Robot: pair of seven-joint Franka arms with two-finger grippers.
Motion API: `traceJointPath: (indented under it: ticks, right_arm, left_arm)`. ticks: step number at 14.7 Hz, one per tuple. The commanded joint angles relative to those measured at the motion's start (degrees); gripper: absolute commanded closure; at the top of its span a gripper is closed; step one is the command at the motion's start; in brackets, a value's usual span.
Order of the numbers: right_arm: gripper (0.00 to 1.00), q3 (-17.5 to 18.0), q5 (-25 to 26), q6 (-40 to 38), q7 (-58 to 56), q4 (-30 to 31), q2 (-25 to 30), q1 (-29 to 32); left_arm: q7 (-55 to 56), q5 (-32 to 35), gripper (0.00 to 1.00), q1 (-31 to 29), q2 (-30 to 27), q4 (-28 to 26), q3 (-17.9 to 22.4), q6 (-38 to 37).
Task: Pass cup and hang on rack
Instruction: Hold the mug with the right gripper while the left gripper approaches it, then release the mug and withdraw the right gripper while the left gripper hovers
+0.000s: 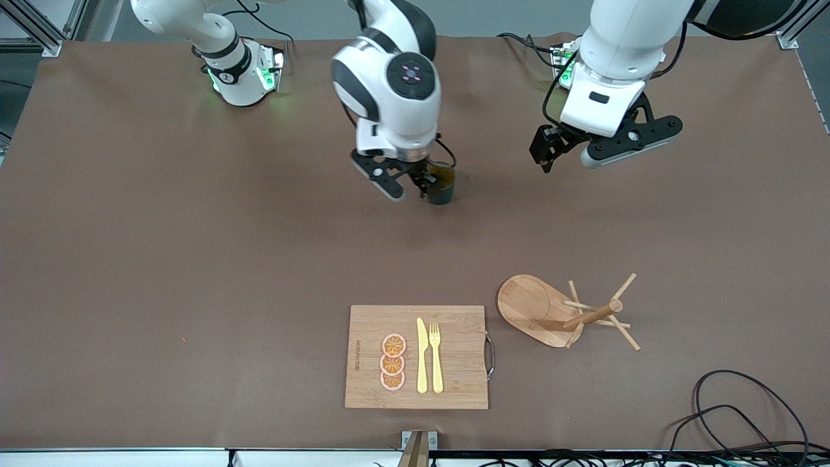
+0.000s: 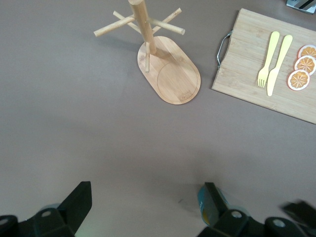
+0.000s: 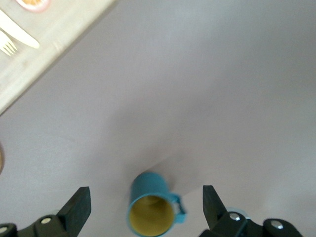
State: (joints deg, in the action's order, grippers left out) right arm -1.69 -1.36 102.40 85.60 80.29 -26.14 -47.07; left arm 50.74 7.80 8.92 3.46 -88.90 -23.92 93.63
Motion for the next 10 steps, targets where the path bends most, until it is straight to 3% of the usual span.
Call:
traceJointPath:
  ticks: [1, 3, 4, 6, 10]
  right_arm:
    - [0.0, 0.9, 1.27, 0.34, -12.52, 7.68, 6.35, 4.95]
    - [0.0, 2.47, 4.68, 0.61, -17.11, 9.35, 6.54, 9.07]
    - [0.0, 5.7, 5.22, 0.43, -19.39, 10.06, 7.23, 12.58]
    - [0.0, 13.26, 6.01, 0.52, -27.55, 13.74, 11.44, 23.37]
    - [0.0, 19.35, 6.81, 0.17, -49.95, 22.09, 23.56, 39.65]
  left_arm:
    - [6.88, 5.01, 0.0, 5.29, 0.05, -1.8, -0.51, 0.85]
    - [14.0, 8.79, 0.0, 11.0, 1.98, -2.07, -0.51, 1.11]
    - [16.99, 10.55, 0.0, 13.29, 3.12, -1.98, -0.51, 1.11]
    - [23.14, 15.11, 0.0, 18.65, 5.84, -1.89, -0.51, 1.11]
    - [38.43, 23.73, 0.0, 27.62, 13.39, -2.07, -0.51, 1.81]
